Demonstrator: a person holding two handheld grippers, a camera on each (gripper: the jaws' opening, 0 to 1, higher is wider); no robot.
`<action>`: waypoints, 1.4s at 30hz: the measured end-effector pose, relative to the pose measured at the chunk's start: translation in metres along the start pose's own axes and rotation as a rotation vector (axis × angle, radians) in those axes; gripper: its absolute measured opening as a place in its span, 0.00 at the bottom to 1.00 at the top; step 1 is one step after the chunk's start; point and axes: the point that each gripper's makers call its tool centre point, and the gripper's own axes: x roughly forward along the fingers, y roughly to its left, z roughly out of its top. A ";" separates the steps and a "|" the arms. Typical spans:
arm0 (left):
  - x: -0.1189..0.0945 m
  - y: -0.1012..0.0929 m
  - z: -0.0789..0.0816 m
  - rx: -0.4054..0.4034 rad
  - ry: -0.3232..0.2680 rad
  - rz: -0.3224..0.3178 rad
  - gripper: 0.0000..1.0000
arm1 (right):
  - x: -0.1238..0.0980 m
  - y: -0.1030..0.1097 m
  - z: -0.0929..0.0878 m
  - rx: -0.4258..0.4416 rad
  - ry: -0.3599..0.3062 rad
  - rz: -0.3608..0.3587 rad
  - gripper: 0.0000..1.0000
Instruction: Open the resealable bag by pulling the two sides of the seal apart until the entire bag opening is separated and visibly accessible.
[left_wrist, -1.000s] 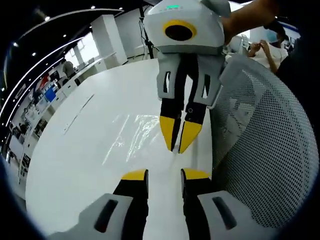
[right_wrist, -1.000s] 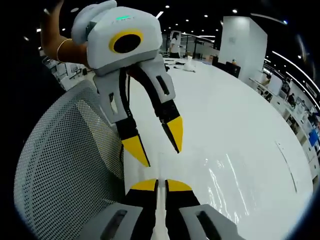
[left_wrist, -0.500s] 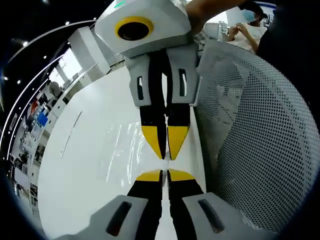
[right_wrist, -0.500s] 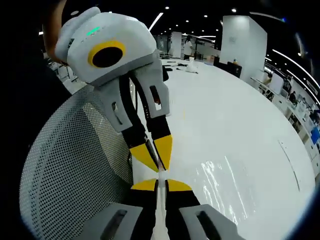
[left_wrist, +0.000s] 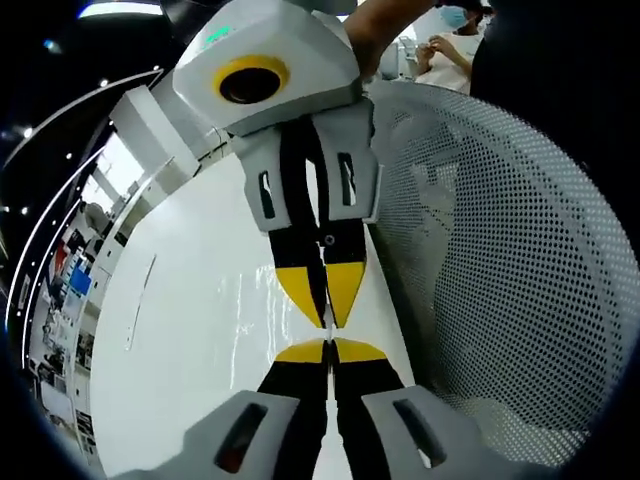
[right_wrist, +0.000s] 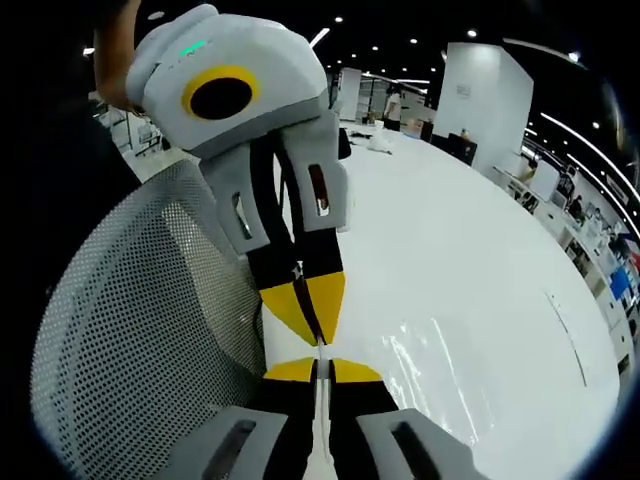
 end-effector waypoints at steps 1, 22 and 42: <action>0.000 0.000 0.000 -0.011 -0.001 -0.001 0.00 | 0.001 -0.001 0.000 -0.035 0.014 -0.010 0.00; 0.009 0.001 0.001 0.016 0.053 0.005 0.00 | 0.003 -0.001 -0.002 -0.115 0.064 -0.007 0.00; -0.001 0.003 -0.002 -0.018 0.049 0.062 0.00 | -0.005 -0.005 -0.015 -0.075 0.055 -0.010 0.00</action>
